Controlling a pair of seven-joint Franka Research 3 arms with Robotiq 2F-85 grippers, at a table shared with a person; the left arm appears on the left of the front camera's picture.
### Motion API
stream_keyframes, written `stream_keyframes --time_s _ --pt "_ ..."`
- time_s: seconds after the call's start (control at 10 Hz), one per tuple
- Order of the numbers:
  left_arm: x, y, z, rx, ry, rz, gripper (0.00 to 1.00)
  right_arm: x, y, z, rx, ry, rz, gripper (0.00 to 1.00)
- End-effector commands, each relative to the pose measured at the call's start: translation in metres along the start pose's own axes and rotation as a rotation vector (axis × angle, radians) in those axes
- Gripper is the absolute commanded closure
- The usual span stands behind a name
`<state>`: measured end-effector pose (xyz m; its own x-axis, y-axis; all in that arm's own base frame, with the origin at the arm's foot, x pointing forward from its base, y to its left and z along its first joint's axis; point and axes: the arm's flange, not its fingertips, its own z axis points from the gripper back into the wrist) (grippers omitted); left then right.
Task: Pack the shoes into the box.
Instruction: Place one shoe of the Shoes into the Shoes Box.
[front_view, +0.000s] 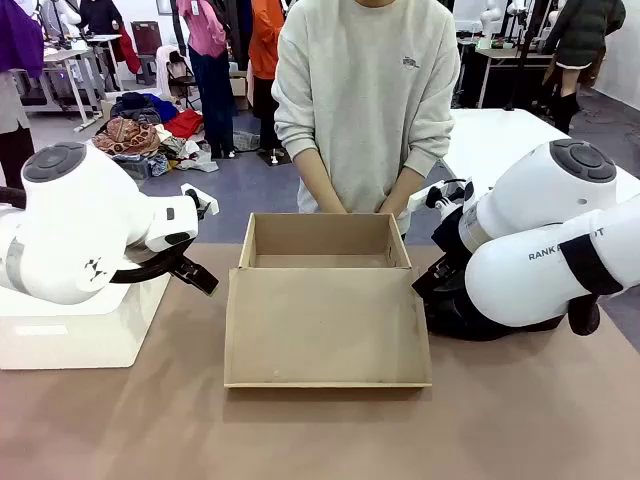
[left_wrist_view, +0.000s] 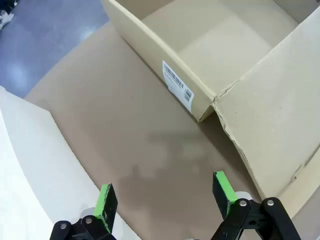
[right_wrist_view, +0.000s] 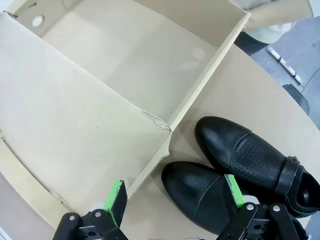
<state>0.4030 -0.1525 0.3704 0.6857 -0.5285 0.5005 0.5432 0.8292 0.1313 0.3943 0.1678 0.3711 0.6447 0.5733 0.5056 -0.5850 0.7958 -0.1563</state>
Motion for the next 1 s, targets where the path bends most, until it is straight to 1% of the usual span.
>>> stream_keyframes --time_s 0.0,0.9 --pt "0.0 0.0 0.0 0.0 0.0 0.0 0.0 0.0 0.0 0.0 0.0 0.0 0.0 0.0" --pt "0.0 0.0 0.0 0.0 0.0 0.0 0.0 0.0 0.0 0.0 0.0 0.0 0.0 0.0"
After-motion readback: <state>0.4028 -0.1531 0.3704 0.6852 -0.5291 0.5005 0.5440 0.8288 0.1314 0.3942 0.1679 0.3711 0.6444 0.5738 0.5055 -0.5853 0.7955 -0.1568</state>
